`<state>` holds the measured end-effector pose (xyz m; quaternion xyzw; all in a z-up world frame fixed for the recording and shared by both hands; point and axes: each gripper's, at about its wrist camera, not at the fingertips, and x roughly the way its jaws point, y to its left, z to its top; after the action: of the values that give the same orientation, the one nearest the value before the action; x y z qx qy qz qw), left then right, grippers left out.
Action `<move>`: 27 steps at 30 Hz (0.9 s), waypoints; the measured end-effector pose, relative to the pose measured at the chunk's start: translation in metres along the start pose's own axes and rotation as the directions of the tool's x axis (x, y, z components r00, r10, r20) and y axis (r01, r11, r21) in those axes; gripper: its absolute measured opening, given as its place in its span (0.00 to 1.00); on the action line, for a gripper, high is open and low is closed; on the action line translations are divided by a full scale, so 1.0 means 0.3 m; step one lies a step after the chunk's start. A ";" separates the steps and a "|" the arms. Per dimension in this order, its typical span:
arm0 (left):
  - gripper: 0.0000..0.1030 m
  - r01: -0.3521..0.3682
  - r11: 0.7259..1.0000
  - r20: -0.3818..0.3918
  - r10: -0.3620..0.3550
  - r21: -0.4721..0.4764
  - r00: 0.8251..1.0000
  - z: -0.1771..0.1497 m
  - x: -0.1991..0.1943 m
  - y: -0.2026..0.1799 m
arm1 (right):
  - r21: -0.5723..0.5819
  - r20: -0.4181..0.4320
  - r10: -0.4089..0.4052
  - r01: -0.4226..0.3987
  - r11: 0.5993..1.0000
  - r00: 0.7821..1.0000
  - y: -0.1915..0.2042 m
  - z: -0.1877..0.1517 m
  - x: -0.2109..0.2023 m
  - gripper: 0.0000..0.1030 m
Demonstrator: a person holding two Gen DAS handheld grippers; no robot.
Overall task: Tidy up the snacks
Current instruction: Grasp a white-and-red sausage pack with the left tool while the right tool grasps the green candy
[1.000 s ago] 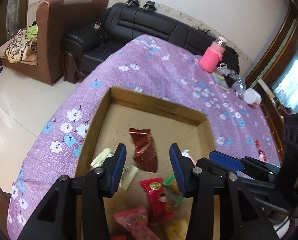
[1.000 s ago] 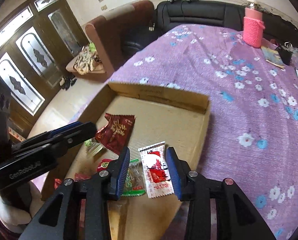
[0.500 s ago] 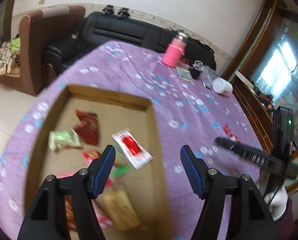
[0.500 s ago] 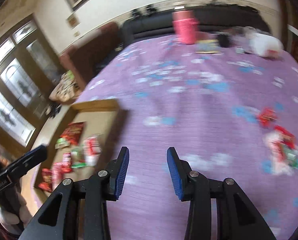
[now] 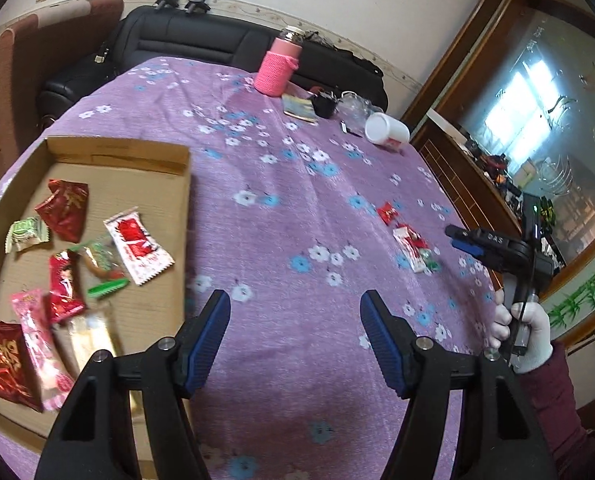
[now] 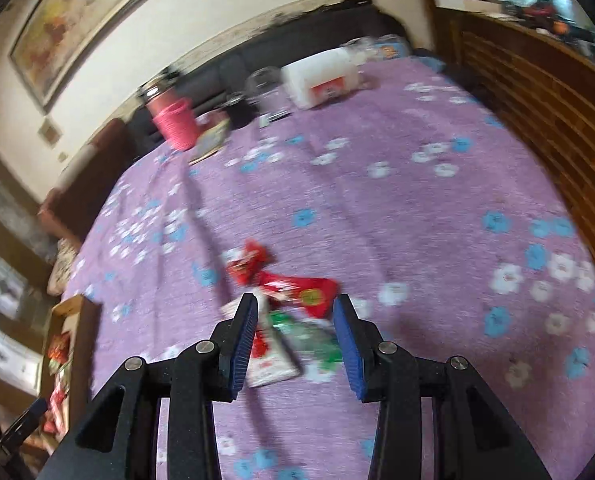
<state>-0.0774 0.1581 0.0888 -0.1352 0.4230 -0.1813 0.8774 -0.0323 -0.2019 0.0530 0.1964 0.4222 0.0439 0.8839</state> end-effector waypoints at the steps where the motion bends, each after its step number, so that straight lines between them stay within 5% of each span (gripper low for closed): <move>1: 0.65 -0.001 1.000 -0.003 0.001 0.002 1.000 -0.003 0.004 -0.007 | -0.022 -0.015 0.028 -0.029 0.999 0.999 0.023 -0.002 0.014 0.41; 4: 0.65 -0.004 1.000 -0.008 0.004 -0.001 1.000 -0.013 0.005 -0.019 | -0.097 -0.064 0.032 -0.038 0.995 0.997 0.100 -0.009 0.085 0.41; 7: 0.65 -0.006 1.000 -0.007 0.006 -0.004 1.000 -0.019 -0.003 -0.021 | -0.167 -0.097 -0.099 0.082 0.983 0.990 0.157 -0.026 0.169 0.40; 9: 0.65 -0.010 1.000 -0.003 0.010 -0.004 1.000 -0.022 -0.009 -0.017 | -0.168 -0.144 -0.110 0.085 0.982 0.983 0.176 -0.050 0.213 0.38; 13: 0.65 -0.011 1.000 -0.006 0.011 -0.011 1.000 -0.025 -0.009 -0.004 | -0.157 -0.224 0.028 -0.064 0.986 0.974 0.254 -0.122 0.216 0.34; 17: 0.65 0.005 1.000 -0.020 -0.005 -0.011 1.000 -0.028 0.007 -0.005 | -0.043 -0.335 0.328 -0.362 0.931 0.883 0.344 -0.198 0.173 0.35; 19: 0.65 0.015 1.000 -0.029 -0.016 -0.006 0.999 -0.033 0.014 -0.008 | -0.024 -0.327 0.381 -0.411 0.911 0.865 0.360 -0.202 0.123 0.39; 21: 0.65 0.023 1.000 -0.038 -0.023 0.000 0.999 -0.038 0.022 -0.011 | -0.033 -0.253 0.371 -0.392 0.920 0.893 0.324 -0.165 0.051 0.50; 23: 0.65 0.031 0.999 -0.042 -0.030 0.011 0.999 -0.044 0.030 -0.015 | -0.042 -0.153 0.291 -0.300 0.953 0.945 0.248 -0.118 -0.012 0.59; 27: 0.65 0.051 0.997 -0.079 -0.046 0.060 0.996 -0.061 0.080 -0.053 | -0.018 -0.055 0.066 -0.067 0.998 0.996 0.066 -0.067 -0.071 0.59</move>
<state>-0.0814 0.1319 0.0673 -0.1112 0.4477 -0.2207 0.8594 -0.0596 -0.1827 0.0647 0.2001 0.4390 0.0829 0.8720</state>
